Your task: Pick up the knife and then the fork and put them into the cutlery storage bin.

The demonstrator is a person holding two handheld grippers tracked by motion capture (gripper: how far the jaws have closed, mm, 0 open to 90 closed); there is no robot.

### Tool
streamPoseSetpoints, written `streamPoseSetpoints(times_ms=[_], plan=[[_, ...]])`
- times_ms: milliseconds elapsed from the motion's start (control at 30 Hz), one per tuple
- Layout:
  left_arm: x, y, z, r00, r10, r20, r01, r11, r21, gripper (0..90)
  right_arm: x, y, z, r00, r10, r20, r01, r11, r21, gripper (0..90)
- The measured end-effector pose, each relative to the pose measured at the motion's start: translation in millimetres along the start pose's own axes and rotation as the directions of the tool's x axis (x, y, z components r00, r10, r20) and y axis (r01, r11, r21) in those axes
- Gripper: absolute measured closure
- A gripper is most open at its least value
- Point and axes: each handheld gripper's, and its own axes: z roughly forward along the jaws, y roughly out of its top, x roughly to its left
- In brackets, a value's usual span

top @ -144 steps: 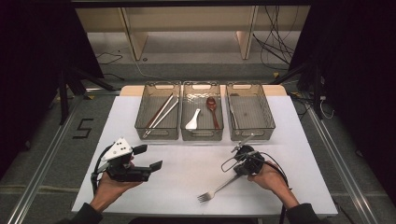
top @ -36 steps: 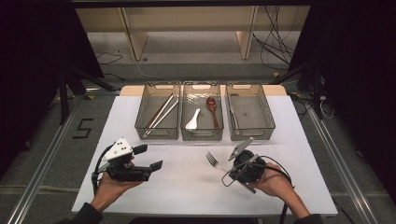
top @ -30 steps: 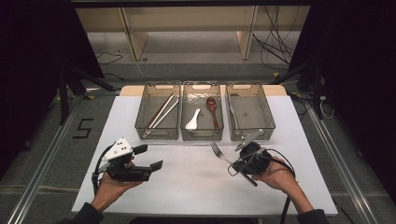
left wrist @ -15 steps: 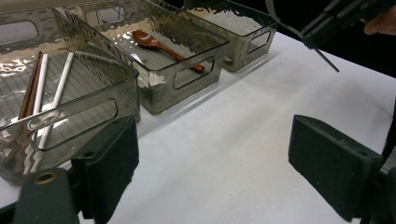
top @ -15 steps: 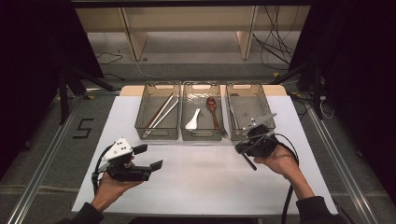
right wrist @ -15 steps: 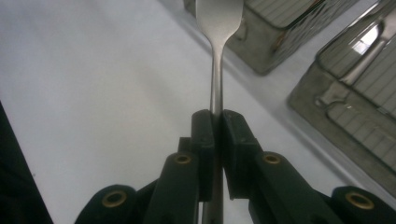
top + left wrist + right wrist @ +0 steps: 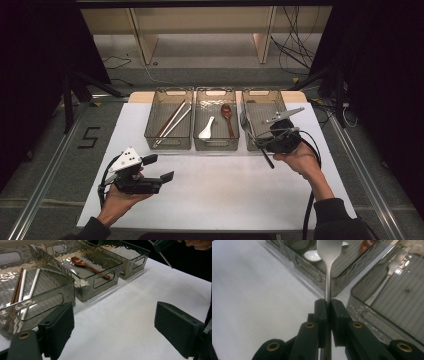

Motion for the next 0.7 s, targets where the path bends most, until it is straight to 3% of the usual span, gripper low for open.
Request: streamPoseSetpoints(times_ms=[700], plan=[[0.4,0.1,0.0,1.0,0.0,0.002,0.0,1.0,-0.004,15.7,-33.4,31.7,-1.9,0.991,0.108,0.08,-0.102,0.992,-0.081,84.5]])
